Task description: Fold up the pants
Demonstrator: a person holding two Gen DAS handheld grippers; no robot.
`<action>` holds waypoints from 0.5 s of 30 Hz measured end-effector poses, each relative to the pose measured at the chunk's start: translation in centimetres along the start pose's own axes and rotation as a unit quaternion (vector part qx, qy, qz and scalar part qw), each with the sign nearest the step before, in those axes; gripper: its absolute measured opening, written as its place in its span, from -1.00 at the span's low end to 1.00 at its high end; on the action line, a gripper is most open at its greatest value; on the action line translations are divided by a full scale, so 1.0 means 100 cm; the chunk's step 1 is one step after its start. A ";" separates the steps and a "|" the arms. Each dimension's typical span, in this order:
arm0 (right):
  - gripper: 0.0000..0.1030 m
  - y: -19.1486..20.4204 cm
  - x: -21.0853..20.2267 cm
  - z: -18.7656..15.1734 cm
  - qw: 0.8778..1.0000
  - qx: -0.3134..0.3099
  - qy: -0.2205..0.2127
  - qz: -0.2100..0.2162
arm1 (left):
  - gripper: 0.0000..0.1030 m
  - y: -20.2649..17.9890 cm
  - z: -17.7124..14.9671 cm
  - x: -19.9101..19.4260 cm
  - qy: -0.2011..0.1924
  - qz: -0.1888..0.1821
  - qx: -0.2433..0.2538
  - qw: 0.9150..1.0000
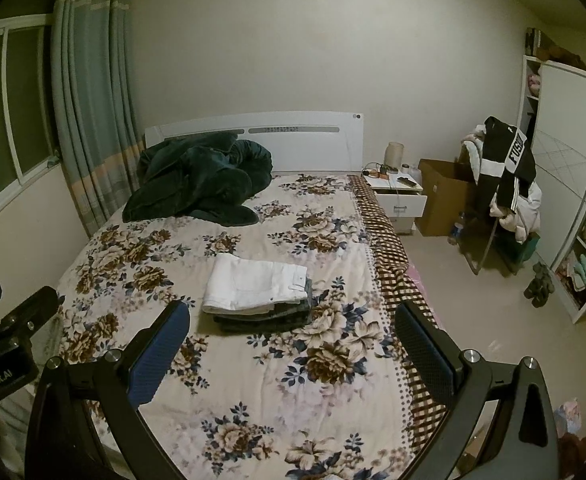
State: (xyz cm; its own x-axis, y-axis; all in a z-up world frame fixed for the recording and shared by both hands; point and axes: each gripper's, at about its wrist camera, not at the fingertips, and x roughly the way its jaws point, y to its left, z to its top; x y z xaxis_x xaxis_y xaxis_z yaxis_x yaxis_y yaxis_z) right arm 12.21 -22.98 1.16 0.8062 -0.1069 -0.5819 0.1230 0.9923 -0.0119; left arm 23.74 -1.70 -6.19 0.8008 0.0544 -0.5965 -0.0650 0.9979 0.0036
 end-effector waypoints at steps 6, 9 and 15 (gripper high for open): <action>1.00 0.004 0.007 -0.007 1.000 -0.004 0.009 0.006 | 1.00 0.000 -0.002 -0.001 0.006 -0.002 0.000 1.000; 1.00 0.006 0.010 -0.010 1.000 -0.005 0.013 0.008 | 1.00 0.000 -0.001 0.000 0.005 -0.002 0.000 1.000; 1.00 0.007 0.014 -0.010 1.000 -0.006 0.013 0.010 | 1.00 0.003 -0.003 0.000 0.003 0.001 -0.002 1.000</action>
State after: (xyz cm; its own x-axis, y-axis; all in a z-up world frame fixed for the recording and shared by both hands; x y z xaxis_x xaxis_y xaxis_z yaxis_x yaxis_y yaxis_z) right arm 12.91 -22.34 -0.46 0.7935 -0.0860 -0.6025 0.1000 0.9949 -0.0103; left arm 23.57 -1.42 -6.46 0.7974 0.0559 -0.6008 -0.0693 0.9976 0.0008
